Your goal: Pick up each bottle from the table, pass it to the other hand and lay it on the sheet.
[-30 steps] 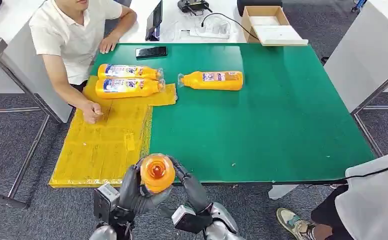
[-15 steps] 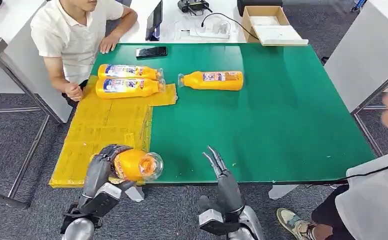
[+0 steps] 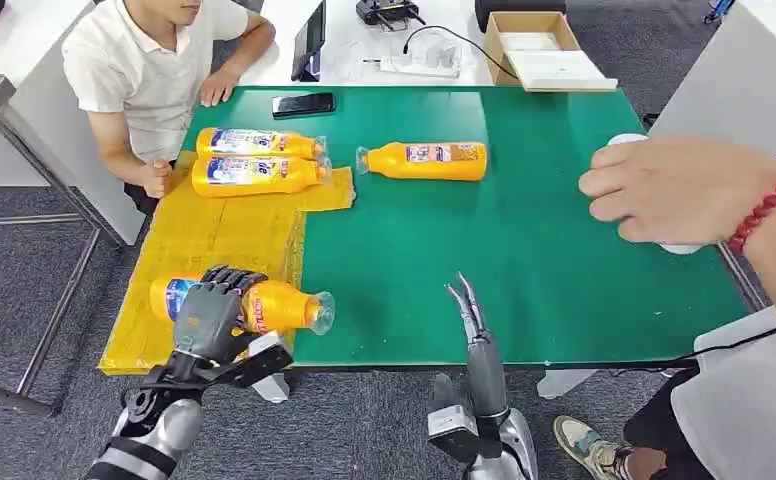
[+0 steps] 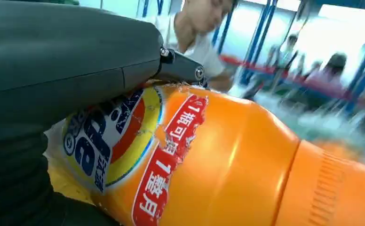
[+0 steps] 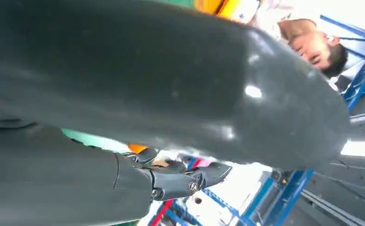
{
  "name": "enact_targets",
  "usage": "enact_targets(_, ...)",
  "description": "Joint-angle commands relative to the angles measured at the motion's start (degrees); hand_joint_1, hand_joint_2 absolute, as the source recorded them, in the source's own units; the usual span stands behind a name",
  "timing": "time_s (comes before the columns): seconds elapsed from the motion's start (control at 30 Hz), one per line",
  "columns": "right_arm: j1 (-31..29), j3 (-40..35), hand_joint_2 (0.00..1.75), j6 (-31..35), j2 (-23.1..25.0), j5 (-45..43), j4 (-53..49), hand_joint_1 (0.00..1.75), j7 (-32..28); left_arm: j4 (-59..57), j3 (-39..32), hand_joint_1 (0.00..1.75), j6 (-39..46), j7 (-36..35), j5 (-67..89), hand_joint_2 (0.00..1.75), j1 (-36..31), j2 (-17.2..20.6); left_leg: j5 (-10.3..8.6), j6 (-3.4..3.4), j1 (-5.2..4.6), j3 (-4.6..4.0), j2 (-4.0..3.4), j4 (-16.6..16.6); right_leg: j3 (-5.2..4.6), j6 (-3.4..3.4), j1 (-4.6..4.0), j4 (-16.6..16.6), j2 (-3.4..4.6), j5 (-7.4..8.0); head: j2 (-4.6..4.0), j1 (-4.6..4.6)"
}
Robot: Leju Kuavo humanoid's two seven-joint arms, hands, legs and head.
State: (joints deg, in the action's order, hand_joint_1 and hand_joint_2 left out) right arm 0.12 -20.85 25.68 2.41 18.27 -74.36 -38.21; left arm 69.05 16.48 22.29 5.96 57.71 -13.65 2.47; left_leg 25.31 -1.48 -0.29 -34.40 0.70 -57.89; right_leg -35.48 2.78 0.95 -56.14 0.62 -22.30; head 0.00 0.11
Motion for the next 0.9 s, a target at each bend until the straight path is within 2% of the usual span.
enact_targets(0.03, -6.2, -3.8, 0.0, -2.6, 3.1, -3.0, 10.6, 0.0, -1.8, -43.5, 0.3, 1.75, -1.1, -6.8, 2.0, 1.75, -23.6, -6.6, -0.08, 0.11, 0.1, 0.24, 0.16, 0.1, 0.33, -0.13, -0.11, 0.1, -0.27, 0.02, 0.0, 0.02)
enact_targets(0.2, -6.5, -4.0, 0.0, -3.1, 3.3, -3.9, 11.6, 0.0, -1.8, -46.5, 0.1, 1.75, -3.2, -7.9, 2.0, 1.75, -25.2, -6.7, 0.01, 0.15, 0.11, 0.32, -0.06, 0.1, 0.37, -0.11, -0.12, 0.1, -0.13, -0.03, 0.0, 0.02)
enact_targets(0.27, -6.6, -2.9, 0.0, -5.8, 3.8, -7.0, 12.2, 0.0, -1.8, -47.9, -2.4, 1.75, -7.4, -7.5, -1.0, 1.75, -26.4, -6.9, -0.01, 0.11, 0.05, 0.23, -0.08, 0.0, 0.25, -0.06, -0.06, 0.0, -0.06, -0.02, 0.0, 0.0)
enact_targets(0.4, -7.3, -1.2, 0.0, -6.8, 5.6, -9.3, 13.3, 0.0, -1.8, -49.2, -3.9, 1.75, -9.1, -7.2, -3.0, 1.75, -27.5, -7.3, 0.02, 0.18, 0.1, 0.3, -0.17, 0.0, 0.33, -0.12, -0.11, 0.0, 0.03, 0.0, -0.02, 0.02)
enact_targets(0.43, -7.5, -1.0, 0.0, -6.9, 5.9, -9.4, 13.7, 0.0, -1.8, -49.2, -4.1, 1.68, -9.7, -6.9, -3.4, 1.75, -27.7, -7.5, -0.03, 0.15, 0.05, 0.22, -0.14, 0.0, 0.24, -0.09, -0.05, 0.0, 0.03, 0.02, 0.0, 0.0)
enact_targets(0.47, -7.7, -0.8, 0.0, -6.9, 6.1, -9.3, 14.2, 0.0, -1.8, -49.1, -4.6, 0.66, -10.8, -6.2, -4.2, 1.75, -27.7, -7.7, -0.01, 0.18, 0.06, 0.32, -0.2, 0.0, 0.32, -0.14, -0.07, 0.0, 0.06, 0.01, 0.0, 0.0)
enact_targets(0.5, -7.7, -0.7, 0.0, -7.0, 6.2, -9.3, 14.4, 0.0, -1.8, -48.9, -5.1, 0.17, -11.8, -5.1, -5.3, 1.75, -27.7, -8.0, -0.02, 0.17, 0.06, 0.26, -0.21, 0.0, 0.26, -0.12, -0.07, 0.0, 0.08, 0.04, -0.02, 0.0)
enact_targets(0.53, -7.7, -0.5, 0.0, -7.1, 6.3, -9.4, 14.6, 0.0, -1.8, -48.3, -5.8, 0.0, -12.1, -3.9, -6.5, 1.75, -27.5, -8.2, -0.03, 0.15, 0.04, 0.24, -0.18, 0.0, 0.22, -0.1, -0.04, 0.0, 0.05, 0.03, 0.0, 0.0)
enact_targets(0.6, -7.5, -0.3, 0.0, -7.5, 6.4, -9.6, 14.9, 0.0, -1.8, -47.2, -7.4, 0.0, -14.1, -0.9, -9.7, 1.75, -27.1, -8.8, -0.05, 0.14, 0.05, 0.25, -0.12, 0.1, 0.24, -0.09, -0.05, 0.0, -0.03, 0.03, 0.0, 0.0)
enact_targets(0.7, -7.3, 0.2, 0.0, -9.4, 6.6, -11.2, 15.6, 0.0, -1.8, -42.0, -12.3, 0.0, -24.1, 11.7, -22.6, 1.75, -24.2, -9.5, -0.08, 0.14, 0.03, 0.29, -0.08, 0.1, 0.29, -0.06, -0.03, 0.0, -0.02, -0.01, 0.0, 0.0)
enact_targets(0.8, -7.6, 0.6, 0.0, -9.6, 7.0, -11.9, 16.7, 0.0, -1.8, -35.4, -16.1, 0.0, -30.5, 17.5, -34.7, 1.75, -20.1, -10.2, 0.0, 0.19, 0.07, 0.49, -0.1, 0.1, 0.53, -0.11, -0.07, 0.1, 0.06, -0.04, 0.0, 0.0)
enact_targets(0.9, -7.4, 1.1, 0.0, -9.6, 7.2, -12.3, 17.1, 0.0, -1.8, -31.1, -17.7, 0.0, -32.1, 18.1, -42.5, 1.75, -18.0, -10.8, -0.01, 0.17, 0.05, 0.42, -0.06, 0.1, 0.49, -0.09, -0.04, 0.0, 0.11, -0.02, 0.0, 0.0)
